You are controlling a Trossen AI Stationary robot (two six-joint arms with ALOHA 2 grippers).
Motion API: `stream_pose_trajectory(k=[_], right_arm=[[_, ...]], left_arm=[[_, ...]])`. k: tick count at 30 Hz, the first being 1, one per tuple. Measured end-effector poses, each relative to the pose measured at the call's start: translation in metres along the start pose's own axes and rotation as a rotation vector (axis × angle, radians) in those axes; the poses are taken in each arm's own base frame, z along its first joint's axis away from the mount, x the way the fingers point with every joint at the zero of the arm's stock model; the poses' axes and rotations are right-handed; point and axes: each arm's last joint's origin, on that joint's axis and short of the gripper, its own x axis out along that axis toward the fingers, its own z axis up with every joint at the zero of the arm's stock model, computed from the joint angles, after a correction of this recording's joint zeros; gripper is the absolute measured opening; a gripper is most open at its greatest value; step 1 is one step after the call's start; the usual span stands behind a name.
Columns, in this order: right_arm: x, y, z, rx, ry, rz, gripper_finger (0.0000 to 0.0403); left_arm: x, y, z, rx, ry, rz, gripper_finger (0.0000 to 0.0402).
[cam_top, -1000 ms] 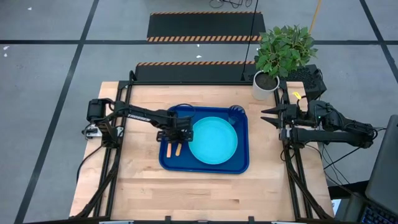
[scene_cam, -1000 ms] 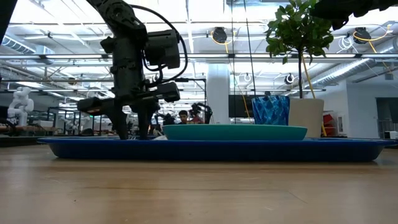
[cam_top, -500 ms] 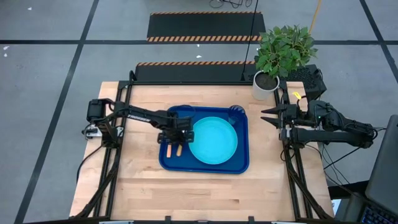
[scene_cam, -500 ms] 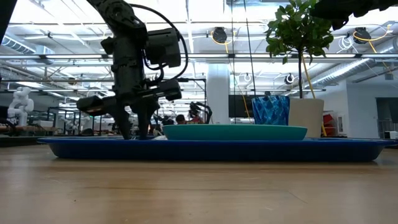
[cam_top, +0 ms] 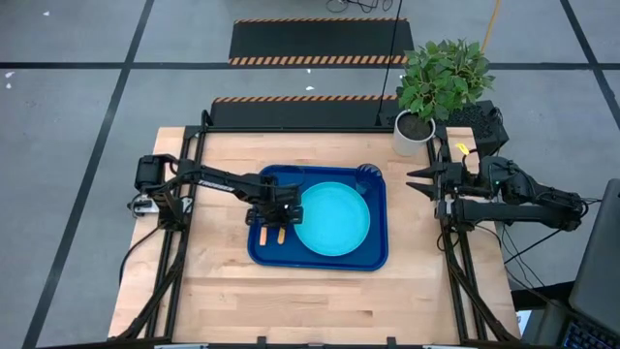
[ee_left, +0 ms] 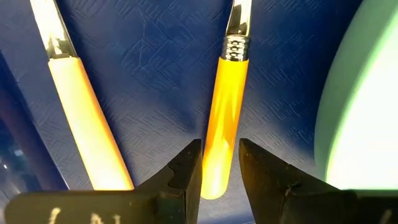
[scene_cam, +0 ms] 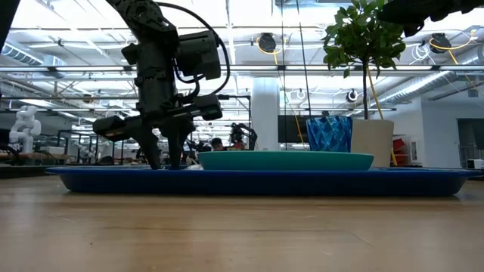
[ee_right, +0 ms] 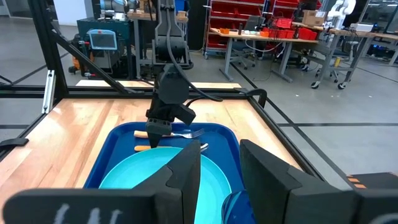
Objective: Pick and place plate/cup/fork/spoon on tray
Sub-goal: Put the orange spoon on the blue tray to the left of the light blue plate, then adjust the orange spoon, light blue plate, and blue tray
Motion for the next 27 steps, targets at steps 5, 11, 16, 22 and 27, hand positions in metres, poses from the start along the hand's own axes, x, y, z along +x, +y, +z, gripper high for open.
stream_pose_trajectory(k=[5, 11, 16, 22, 27], right_arm=[[0.0, 0.0, 0.0, 0.0, 0.0, 0.0, 0.0106], [0.0, 0.0, 0.0, 0.0, 0.0, 0.0, 0.0106], [0.0, 0.0, 0.0, -0.001, 0.0, 0.0, 0.0106], [0.0, 0.0, 0.0, -0.018, 0.0, -0.002, 0.0106], [0.0, 0.0, 0.002, -0.036, -0.017, -0.004, 0.0106]], left_arm=[[0.0, 0.0, 0.0, 0.006, -0.002, 0.0, 0.0106], [-0.005, 0.001, 0.009, 0.022, -0.033, -0.009, 0.0106], [-0.024, -0.007, 0.017, 0.095, -0.048, -0.002, 0.0106], [-0.065, -0.023, 0.021, 0.309, -0.205, 0.102, 0.0106], [-0.093, -0.039, 0.019, 0.56, -0.441, 0.213, 0.0106]])
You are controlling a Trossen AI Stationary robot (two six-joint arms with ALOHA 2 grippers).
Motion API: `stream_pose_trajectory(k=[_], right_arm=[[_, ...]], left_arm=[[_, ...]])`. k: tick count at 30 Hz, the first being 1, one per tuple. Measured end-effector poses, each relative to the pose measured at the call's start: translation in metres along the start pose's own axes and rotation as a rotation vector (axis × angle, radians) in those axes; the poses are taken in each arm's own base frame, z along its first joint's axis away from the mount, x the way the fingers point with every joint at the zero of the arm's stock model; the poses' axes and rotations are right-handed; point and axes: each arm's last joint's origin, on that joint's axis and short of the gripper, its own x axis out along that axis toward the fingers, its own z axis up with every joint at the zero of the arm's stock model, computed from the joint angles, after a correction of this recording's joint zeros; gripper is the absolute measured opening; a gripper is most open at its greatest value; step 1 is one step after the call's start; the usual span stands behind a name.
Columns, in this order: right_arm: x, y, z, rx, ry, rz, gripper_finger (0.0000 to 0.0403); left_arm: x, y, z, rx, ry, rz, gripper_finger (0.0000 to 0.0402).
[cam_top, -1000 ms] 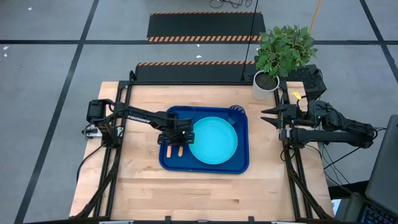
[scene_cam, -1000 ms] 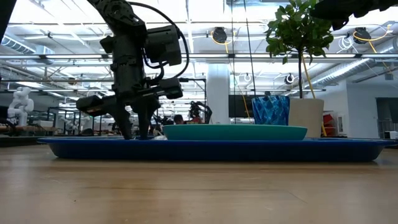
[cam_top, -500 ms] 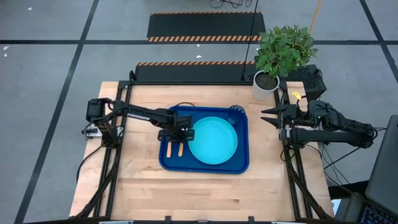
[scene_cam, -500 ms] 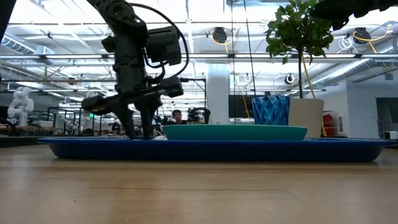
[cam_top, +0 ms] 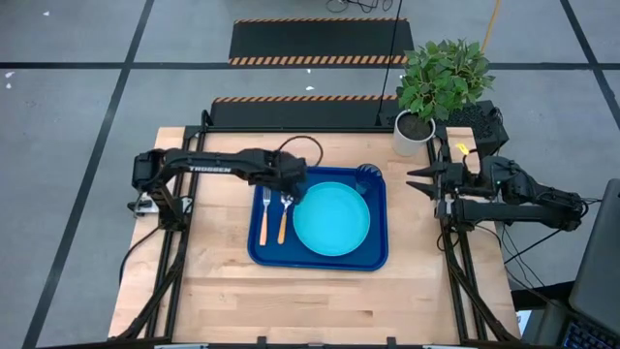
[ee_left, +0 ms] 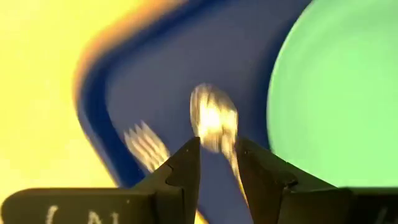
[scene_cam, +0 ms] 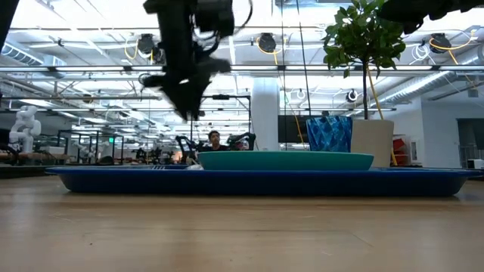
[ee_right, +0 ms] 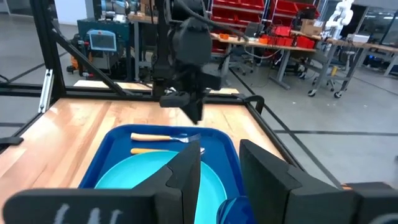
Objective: Pick and place plate/cup/fork/spoon on tray
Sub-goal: Adjust the orange spoon, light blue plate, and blue tray
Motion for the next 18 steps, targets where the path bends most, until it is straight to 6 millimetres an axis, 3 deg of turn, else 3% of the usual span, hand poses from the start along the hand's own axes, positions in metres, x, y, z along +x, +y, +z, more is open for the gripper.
stream_pose_trajectory(k=[7, 13, 18], right_arm=[[0.001, 0.0, -0.001, 0.008, 0.006, -0.006, 0.0106], [0.0, -0.007, 0.007, 0.015, -0.069, -0.219, 0.0106], [-0.002, -0.011, 0.014, 0.038, -0.141, -0.338, 0.0106]], left_arm=[[-0.003, 0.002, 0.011, 0.289, -0.222, 0.207, 0.0106], [0.02, 0.009, 0.011, 0.526, -0.194, 0.171, 0.0106], [0.038, 0.02, -0.004, 0.687, -0.108, 0.211, 0.0106]])
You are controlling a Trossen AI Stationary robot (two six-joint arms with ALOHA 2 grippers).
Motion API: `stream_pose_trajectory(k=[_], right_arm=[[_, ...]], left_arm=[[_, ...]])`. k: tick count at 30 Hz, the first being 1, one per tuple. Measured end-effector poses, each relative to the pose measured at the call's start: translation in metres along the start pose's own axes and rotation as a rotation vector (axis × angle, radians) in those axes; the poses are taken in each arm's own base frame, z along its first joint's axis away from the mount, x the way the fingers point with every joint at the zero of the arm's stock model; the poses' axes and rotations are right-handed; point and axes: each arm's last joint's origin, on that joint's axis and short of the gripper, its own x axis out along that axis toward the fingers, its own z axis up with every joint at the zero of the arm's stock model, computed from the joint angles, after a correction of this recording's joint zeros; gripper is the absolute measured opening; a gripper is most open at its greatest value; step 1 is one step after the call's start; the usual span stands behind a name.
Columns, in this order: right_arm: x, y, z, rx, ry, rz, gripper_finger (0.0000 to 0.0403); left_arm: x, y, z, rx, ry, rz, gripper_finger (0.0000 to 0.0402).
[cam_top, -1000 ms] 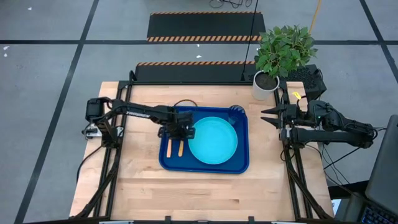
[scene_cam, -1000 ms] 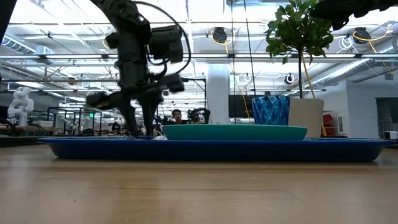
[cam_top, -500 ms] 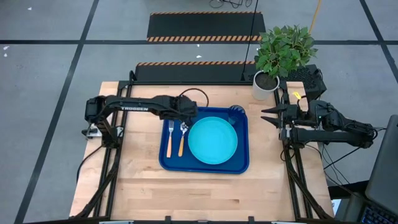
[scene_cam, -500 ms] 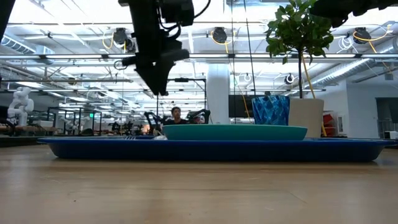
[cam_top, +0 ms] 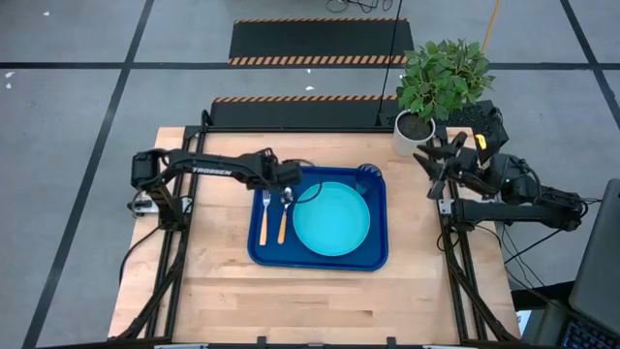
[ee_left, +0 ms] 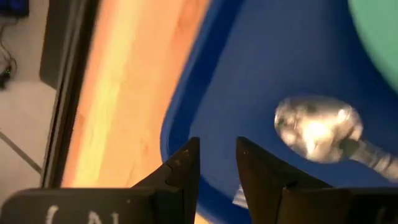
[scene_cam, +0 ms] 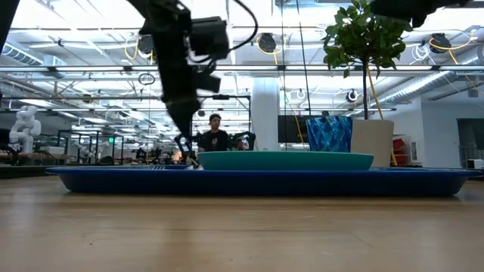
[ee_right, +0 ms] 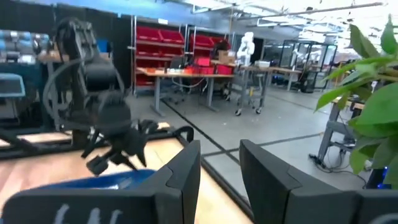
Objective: Pick and place plate/cup/fork/spoon on tray
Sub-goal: Adjust the orange spoon, light blue plate, and blue tray
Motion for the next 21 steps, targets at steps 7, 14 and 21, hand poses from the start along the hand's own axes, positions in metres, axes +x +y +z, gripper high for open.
stream_pose_trajectory(k=[7, 14, 21], right_arm=[[0.0, -0.001, 0.006, 0.034, -0.056, -0.037, 0.0106], [0.007, -0.001, 0.006, 0.002, -0.036, -0.108, 0.0106], [0.022, 0.005, 0.002, -0.045, 0.017, -0.102, 0.0106]], left_arm=[[0.005, -0.001, -0.035, 0.114, 0.047, -0.091, 0.0106], [-0.022, 0.003, -0.043, 0.076, -0.161, -0.298, 0.0106], [-0.016, -0.013, -0.054, 0.17, -0.284, -0.457, 0.0106]])
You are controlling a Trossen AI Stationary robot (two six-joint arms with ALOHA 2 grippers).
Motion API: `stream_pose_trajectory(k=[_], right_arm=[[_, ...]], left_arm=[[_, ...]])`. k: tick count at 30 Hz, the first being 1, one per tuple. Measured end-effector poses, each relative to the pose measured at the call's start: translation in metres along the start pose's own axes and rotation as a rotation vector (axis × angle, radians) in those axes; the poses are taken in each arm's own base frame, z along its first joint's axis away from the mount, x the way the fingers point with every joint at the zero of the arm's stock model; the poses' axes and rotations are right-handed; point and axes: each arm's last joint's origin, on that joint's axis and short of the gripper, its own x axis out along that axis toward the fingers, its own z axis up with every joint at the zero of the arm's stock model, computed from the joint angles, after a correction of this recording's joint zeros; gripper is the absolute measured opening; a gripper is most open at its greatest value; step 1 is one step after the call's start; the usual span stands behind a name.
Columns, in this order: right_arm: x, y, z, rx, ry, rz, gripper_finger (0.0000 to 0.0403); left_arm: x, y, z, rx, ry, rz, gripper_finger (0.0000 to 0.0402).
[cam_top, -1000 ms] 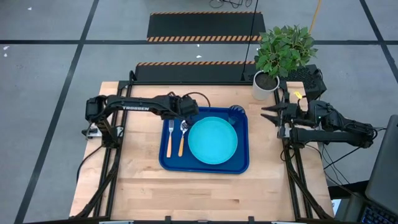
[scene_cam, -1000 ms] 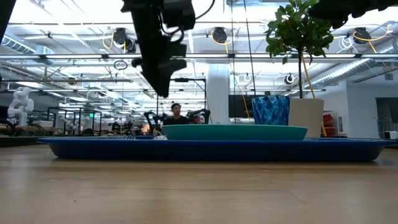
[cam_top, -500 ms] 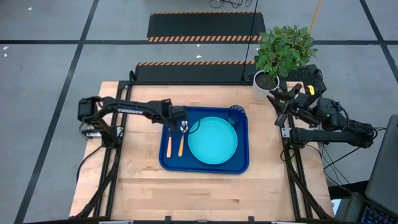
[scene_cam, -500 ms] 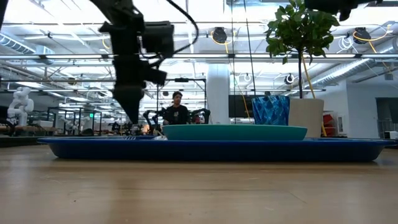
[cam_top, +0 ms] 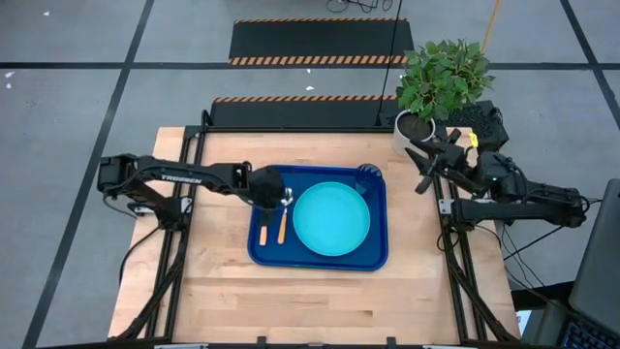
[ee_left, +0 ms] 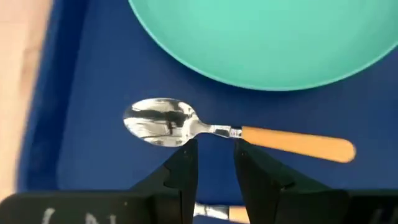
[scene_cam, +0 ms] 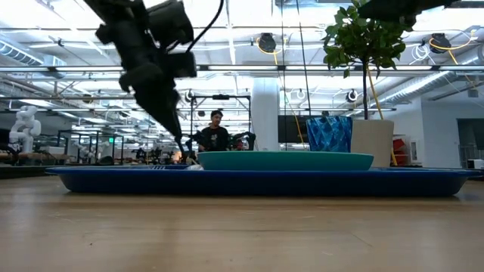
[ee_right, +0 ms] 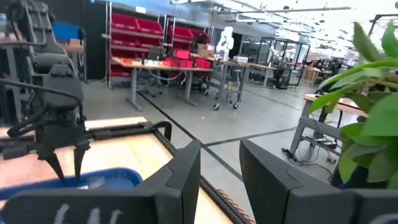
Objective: Pick and place plate/cup/fork/spoon on tray
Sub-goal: Adjust the orange spoon, light blue plate, and blue tray
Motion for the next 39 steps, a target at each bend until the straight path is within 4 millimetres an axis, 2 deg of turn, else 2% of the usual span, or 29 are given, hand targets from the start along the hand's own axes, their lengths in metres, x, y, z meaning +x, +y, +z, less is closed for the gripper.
stream_pose_trajectory(k=[3, 8, 12, 25, 39], right_arm=[[0.006, 0.003, -0.001, -0.018, 0.015, 0.002, 0.0106], [0.015, 0.008, -0.002, -0.053, 0.026, 0.004, 0.0106], [0.02, 0.01, 0.0, -0.068, 0.013, 0.0, 0.0106], [0.026, 0.013, -0.002, -0.093, 0.032, -0.022, 0.0106], [0.027, 0.013, -0.003, -0.096, 0.035, -0.017, 0.0106]], left_arm=[[0.009, -0.002, -0.015, -0.007, 0.054, -0.021, 0.0106], [0.016, -0.004, -0.026, -0.04, 0.055, -0.056, 0.0106], [0.018, -0.007, -0.022, -0.059, -0.012, -0.104, 0.0106], [0.022, -0.012, -0.012, 0.049, -0.106, -0.106, 0.0106], [0.057, -0.008, -0.016, 0.076, -0.06, -0.104, 0.0106]])
